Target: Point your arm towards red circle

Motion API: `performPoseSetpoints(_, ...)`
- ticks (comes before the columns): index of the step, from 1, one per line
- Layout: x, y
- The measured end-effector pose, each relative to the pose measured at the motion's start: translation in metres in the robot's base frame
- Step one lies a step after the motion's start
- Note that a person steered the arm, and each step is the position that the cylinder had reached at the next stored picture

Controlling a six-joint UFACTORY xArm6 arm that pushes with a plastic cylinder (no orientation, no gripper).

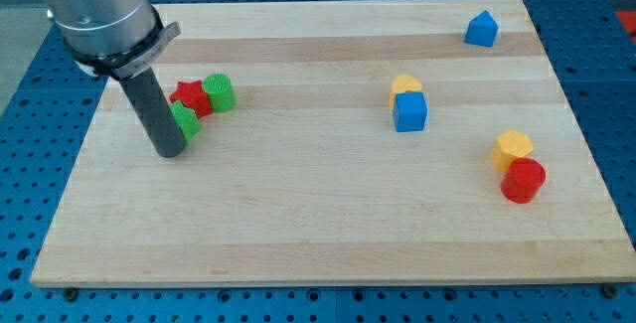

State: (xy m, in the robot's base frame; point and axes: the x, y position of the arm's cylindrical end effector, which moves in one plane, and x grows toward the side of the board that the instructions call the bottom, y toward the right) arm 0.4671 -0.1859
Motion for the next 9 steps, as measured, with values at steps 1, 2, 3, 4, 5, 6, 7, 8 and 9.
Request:
performPoseSetpoints(1,0.006,0.006)
performPoseSetpoints(2,0.042,0.012)
performPoseSetpoints(3,0.081,0.035)
performPoseSetpoints(4,0.092,0.102)
performPoseSetpoints(5,0.092,0.189)
performPoseSetpoints(6,0.095,0.267)
performPoseSetpoints(7,0.102,0.337)
performPoseSetpoints(8,0.103,0.413)
performPoseSetpoints(9,0.103,0.485)
